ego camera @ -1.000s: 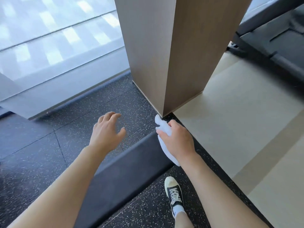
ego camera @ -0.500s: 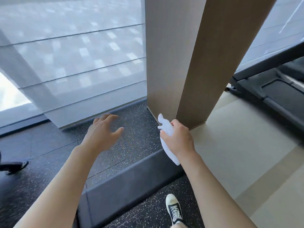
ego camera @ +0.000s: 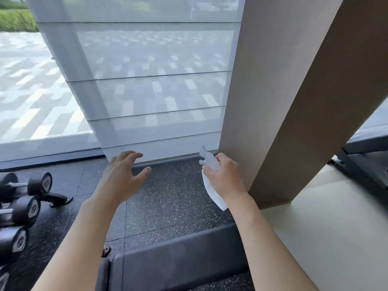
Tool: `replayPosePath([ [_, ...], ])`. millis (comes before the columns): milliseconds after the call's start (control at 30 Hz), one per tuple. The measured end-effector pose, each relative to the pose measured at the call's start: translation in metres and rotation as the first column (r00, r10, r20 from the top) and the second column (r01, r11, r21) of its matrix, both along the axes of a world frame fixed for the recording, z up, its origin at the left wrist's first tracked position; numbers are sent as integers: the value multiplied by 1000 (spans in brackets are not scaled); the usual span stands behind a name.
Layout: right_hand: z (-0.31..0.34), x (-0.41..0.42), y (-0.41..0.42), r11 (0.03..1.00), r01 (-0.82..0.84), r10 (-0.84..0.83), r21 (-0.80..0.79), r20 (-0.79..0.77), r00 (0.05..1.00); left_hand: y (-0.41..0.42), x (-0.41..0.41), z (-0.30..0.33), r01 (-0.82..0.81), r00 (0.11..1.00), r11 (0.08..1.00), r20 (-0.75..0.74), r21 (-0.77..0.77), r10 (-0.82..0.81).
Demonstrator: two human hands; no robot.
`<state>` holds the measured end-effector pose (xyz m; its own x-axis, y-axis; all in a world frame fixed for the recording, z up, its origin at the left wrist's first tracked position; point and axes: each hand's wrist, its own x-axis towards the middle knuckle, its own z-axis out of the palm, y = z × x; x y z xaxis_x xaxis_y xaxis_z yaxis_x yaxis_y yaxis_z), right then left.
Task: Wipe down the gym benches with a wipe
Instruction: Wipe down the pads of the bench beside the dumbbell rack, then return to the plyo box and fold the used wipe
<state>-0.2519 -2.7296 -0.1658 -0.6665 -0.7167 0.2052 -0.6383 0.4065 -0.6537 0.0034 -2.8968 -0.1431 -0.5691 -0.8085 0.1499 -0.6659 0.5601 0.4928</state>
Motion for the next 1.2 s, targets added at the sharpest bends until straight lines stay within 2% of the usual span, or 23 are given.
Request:
replayPosePath([
  [233,22,-8,-67,985,-171,171,1,-79,982,-4,29,22,-215,977,976,3,-22,215],
  [433,30,28,-110,928,-373,371,7,-119,921,25,79,29,-432,902,901,-10,-21,432],
  [567,34,72,-126,856,-517,513,-7,-115,851,59,123,32,-588,809,807,-33,-54,587],
  [767,41,159,-125,717,-698,694,-1,-101,713,132,194,39,-787,616,613,-37,-74,787],
  [1000,53,272,-85,549,-836,831,-22,-98,548,234,271,42,-916,399,394,-80,-71,913],
  [1200,64,371,-33,469,-882,876,-44,-106,471,319,346,46,-952,297,291,-59,-92,953],
])
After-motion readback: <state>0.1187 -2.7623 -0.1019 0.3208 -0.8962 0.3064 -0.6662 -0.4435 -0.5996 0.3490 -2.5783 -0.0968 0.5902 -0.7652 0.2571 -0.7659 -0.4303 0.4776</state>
